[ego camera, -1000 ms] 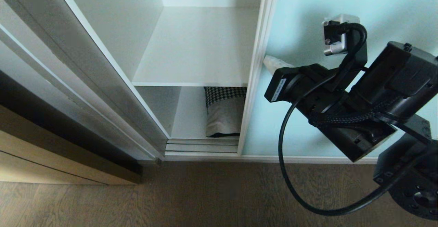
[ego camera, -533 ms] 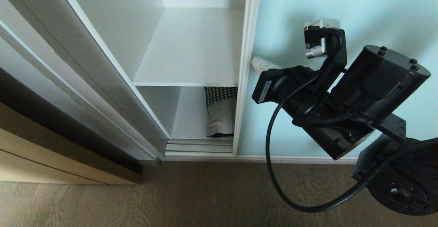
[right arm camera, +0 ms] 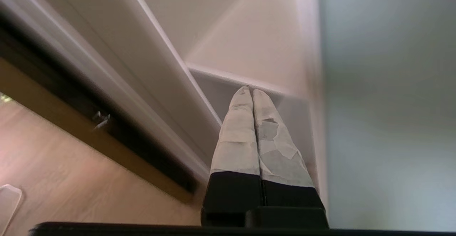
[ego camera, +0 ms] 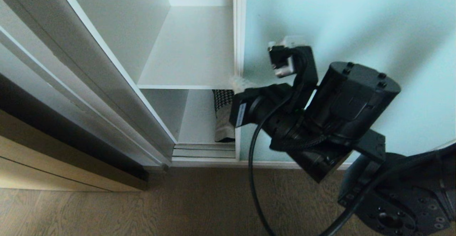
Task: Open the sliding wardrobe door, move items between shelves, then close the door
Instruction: Close the door
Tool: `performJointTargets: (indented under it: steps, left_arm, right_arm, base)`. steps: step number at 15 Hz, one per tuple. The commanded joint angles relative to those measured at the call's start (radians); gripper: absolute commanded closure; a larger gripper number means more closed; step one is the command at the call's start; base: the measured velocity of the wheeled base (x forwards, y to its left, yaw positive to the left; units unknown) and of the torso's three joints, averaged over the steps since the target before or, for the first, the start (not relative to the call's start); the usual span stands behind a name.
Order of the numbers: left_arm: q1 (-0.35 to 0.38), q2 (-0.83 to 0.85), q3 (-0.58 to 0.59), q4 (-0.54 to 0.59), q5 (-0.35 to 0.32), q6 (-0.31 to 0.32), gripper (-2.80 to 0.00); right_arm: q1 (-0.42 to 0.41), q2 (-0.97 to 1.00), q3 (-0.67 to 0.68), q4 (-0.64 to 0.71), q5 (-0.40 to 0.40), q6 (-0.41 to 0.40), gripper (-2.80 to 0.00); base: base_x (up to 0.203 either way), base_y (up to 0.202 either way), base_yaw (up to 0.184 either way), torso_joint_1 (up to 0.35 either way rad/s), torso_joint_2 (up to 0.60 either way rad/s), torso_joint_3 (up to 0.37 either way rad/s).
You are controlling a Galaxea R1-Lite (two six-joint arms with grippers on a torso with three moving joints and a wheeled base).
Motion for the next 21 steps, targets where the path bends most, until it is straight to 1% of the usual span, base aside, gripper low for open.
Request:
performJointTargets:
  steps: [1,5,7,9,10,13,14,16,17,20,21]
  left_arm:
    - [-0.002,0.002,0.002,0.0,0.0,0.0,0.0]
    - [-0.002,0.002,0.002,0.0,0.0,0.0,0.0]
    - [-0.002,0.002,0.002,0.0,0.0,0.0,0.0]
    - [-0.001,0.002,0.002,0.0,0.0,0.0,0.0]
    - [-0.002,0.002,0.002,0.0,0.0,0.0,0.0]
    - [-0.001,0.002,0.002,0.0,0.0,0.0,0.0]
    - [-0.002,0.002,0.002,0.002,0.0,0.0,0.0]
    - [-0.002,0.002,0.002,0.0,0.0,0.0,0.0]
    - [-0.002,0.002,0.002,0.0,0.0,0.0,0.0]
    - [-0.001,0.002,0.002,0.0,0.0,0.0,0.0]
    - [-0.002,0.002,0.002,0.0,0.0,0.0,0.0]
  right_arm:
    - [0.024,0.025,-0.026,-0.014,-0.007,0.004,0.0]
    - [0.107,-0.026,-0.037,0.053,0.0,-0.002,0.0]
    - [0.115,-0.094,-0.007,0.056,-0.008,0.002,0.0]
    - [0.116,-0.202,0.046,0.057,-0.044,-0.014,0.0]
    - [0.114,-0.265,0.077,0.059,-0.076,-0.043,0.0]
    - [0.104,-0.481,0.195,0.084,-0.157,-0.173,0.0]
    - [0.081,-0.553,0.239,0.096,-0.182,-0.209,0.0]
    - [-0.05,-0.658,0.328,0.113,-0.208,-0.264,0.0]
    - [-0.093,-0.719,0.37,0.121,-0.214,-0.29,0.0]
    - [-0.292,-0.856,0.518,0.134,-0.219,-0.336,0.0]
    - [-0.326,-0.919,0.553,0.145,-0.219,-0.342,0.0]
  base:
    - [0.0,0.0,0.0,0.0,0.0,0.0]
    - [0.0,0.0,0.0,0.0,0.0,0.0]
    - [0.0,0.0,0.0,0.0,0.0,0.0]
    - [0.0,0.0,0.0,0.0,0.0,0.0]
    - [0.0,0.0,0.0,0.0,0.0,0.0]
    - [0.0,0.0,0.0,0.0,0.0,0.0]
    - [0.0,0.0,0.0,0.0,0.0,0.0]
    - [0.0,0.0,0.0,0.0,0.0,0.0]
    - [0.0,0.0,0.0,0.0,0.0,0.0]
    - [0.0,0.0,0.0,0.0,0.0,0.0]
    - [0.0,0.0,0.0,0.0,0.0,0.0]
